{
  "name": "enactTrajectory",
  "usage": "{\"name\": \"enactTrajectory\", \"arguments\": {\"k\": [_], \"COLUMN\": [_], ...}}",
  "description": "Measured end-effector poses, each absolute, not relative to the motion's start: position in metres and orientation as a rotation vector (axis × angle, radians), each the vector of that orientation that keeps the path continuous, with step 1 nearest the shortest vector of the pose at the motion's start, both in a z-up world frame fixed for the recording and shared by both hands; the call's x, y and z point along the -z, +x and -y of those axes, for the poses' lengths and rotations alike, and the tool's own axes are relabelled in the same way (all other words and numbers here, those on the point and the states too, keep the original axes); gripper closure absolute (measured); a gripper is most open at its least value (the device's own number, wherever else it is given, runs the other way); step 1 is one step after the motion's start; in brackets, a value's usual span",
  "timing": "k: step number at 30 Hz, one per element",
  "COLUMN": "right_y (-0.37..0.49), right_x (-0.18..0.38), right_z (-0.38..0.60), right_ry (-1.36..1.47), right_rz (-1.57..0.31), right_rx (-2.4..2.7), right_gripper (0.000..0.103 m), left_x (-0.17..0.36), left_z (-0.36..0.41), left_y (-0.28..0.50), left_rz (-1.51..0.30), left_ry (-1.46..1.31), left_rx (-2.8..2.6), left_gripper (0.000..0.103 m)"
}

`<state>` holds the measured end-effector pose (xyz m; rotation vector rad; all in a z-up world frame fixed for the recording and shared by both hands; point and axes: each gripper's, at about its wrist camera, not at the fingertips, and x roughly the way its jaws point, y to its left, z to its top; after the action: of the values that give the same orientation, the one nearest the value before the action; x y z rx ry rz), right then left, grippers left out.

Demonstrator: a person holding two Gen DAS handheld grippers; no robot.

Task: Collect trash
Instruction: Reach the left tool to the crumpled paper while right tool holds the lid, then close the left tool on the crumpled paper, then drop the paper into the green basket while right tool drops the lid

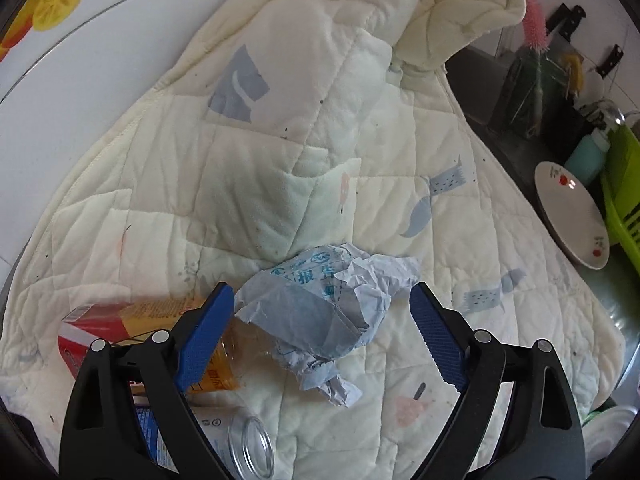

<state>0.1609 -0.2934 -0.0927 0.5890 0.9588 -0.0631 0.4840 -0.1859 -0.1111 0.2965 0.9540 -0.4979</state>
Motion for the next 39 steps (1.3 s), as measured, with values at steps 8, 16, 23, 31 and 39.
{"name": "enactTrajectory", "arguments": {"k": [8, 16, 23, 31, 39], "right_y": [0.143, 0.129, 0.107, 0.069, 0.024], "right_x": [0.098, 0.094, 0.088, 0.086, 0.09], "right_z": [0.295, 0.295, 0.291, 0.301, 0.313], "right_ry": [0.611, 0.62, 0.59, 0.582, 0.541], "right_rz": [-0.973, -0.955, -0.932, -0.911, -0.925], "right_rx": [0.096, 0.094, 0.078, 0.058, 0.051], "right_gripper": [0.087, 0.088, 0.088, 0.088, 0.087], "left_x": [0.134, 0.119, 0.085, 0.053, 0.033], "left_z": [0.194, 0.185, 0.166, 0.142, 0.118], "left_y": [0.487, 0.463, 0.421, 0.348, 0.255], "left_rz": [-0.986, -0.913, -0.849, -0.802, -0.768], "left_ry": [0.353, 0.339, 0.276, 0.207, 0.164], "left_rx": [0.536, 0.577, 0.618, 0.641, 0.666], "left_gripper": [0.041, 0.069, 0.081, 0.083, 0.083]}}
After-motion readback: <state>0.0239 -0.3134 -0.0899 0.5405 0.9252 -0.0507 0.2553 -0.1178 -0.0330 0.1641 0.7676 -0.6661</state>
